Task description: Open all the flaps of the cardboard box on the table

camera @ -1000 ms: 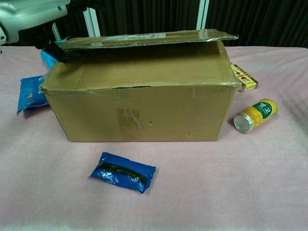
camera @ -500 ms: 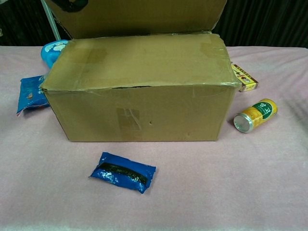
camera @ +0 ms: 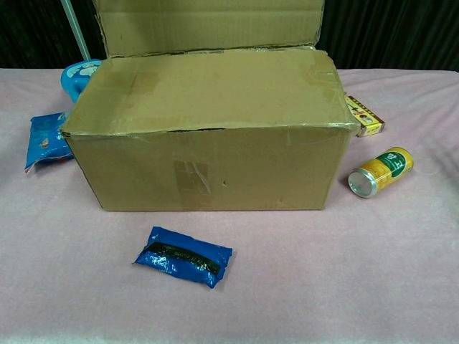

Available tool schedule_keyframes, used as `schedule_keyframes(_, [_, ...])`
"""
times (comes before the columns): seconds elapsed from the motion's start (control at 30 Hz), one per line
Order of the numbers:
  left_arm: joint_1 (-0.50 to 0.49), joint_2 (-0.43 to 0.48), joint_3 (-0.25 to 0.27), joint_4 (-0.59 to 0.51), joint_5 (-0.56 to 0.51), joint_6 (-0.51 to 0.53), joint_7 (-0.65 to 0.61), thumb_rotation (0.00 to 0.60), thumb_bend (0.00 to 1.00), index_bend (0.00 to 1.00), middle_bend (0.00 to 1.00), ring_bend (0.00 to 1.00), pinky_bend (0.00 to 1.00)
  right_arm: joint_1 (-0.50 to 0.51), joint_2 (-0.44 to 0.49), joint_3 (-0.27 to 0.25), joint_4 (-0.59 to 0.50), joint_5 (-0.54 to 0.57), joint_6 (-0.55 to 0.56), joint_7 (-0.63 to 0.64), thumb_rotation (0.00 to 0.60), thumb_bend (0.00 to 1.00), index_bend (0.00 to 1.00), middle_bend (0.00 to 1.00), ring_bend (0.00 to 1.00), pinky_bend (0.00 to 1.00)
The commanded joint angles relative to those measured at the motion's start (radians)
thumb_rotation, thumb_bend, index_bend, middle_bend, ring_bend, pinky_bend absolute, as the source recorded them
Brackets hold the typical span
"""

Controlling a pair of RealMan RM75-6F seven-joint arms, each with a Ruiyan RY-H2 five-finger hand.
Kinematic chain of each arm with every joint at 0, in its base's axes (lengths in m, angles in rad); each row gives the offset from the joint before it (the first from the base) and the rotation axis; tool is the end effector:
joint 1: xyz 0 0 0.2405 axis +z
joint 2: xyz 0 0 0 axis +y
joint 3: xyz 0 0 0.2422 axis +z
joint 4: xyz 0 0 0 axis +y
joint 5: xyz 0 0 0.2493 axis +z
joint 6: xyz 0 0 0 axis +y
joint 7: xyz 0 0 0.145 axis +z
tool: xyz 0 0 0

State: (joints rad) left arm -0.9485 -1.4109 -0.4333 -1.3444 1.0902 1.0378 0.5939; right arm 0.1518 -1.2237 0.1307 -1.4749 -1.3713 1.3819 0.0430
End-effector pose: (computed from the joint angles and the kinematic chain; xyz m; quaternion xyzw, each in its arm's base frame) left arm -0.0500 0.4594 0.0751 -0.6793 -0.1488 -0.4272 0.5779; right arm -0.3343 -0.2271 0.1044 0.5597 -0.4126 0.3891 0.6043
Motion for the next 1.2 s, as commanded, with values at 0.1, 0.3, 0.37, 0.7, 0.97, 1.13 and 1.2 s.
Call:
schedule_keyframes(0.1, [-0.041, -0.029, -0.007, 0.087, -0.031, -0.023, -0.028, 0.6, 0.43, 0.0, 0.0, 0.0, 0.0, 0.0, 0.0, 0.002, -0.001, 0.007, -0.005, 0.0, 0.568, 0.3, 0.0, 0.0, 0.0, 0.24])
schedule_keyframes(0.3, [-0.02, -0.012, 0.021, 0.067, -0.022, -0.001, -0.056, 0.6, 0.38, 0.0, 0.0, 0.0, 0.0, 0.0, 0.002, 0.004, -0.002, 0.012, -0.007, 0.001, 0.567, 0.3, 0.0, 0.0, 0.0, 0.24])
schedule_keyframes(0.37, [0.007, 0.011, 0.031, 0.019, -0.016, 0.024, -0.076, 0.6, 0.35, 0.0, 0.0, 0.0, 0.0, -0.001, 0.003, 0.005, -0.002, 0.013, -0.004, 0.0, 0.568, 0.3, 0.0, 0.0, 0.0, 0.24])
schedule_keyframes(0.7, [0.271, 0.213, 0.184, -0.351, 0.127, 0.246, -0.171, 0.6, 0.25, 0.0, 0.0, 0.0, 0.0, -0.003, 0.01, 0.011, -0.007, -0.001, 0.02, -0.02, 0.569, 0.3, 0.0, 0.0, 0.0, 0.24])
schedule_keyframes(0.97, [0.501, 0.3, 0.352, -0.404, 0.281, 0.438, -0.285, 0.6, 0.2, 0.0, 0.0, 0.0, 0.0, -0.002, 0.038, 0.028, -0.054, 0.013, 0.029, -0.046, 0.568, 0.31, 0.0, 0.0, 0.0, 0.24])
schedule_keyframes(1.13, [0.648, 0.294, 0.42, -0.341, 0.333, 0.575, -0.406, 0.6, 0.19, 0.0, 0.0, 0.0, 0.0, 0.014, 0.065, 0.047, -0.107, 0.001, 0.043, -0.094, 0.569, 0.32, 0.0, 0.0, 0.0, 0.24])
schedule_keyframes(1.2, [0.684, 0.275, 0.44, -0.292, 0.359, 0.605, -0.441, 0.6, 0.19, 0.0, 0.0, 0.0, 0.0, 0.032, 0.079, 0.057, -0.132, -0.004, 0.03, -0.113, 0.572, 0.34, 0.0, 0.0, 0.0, 0.24])
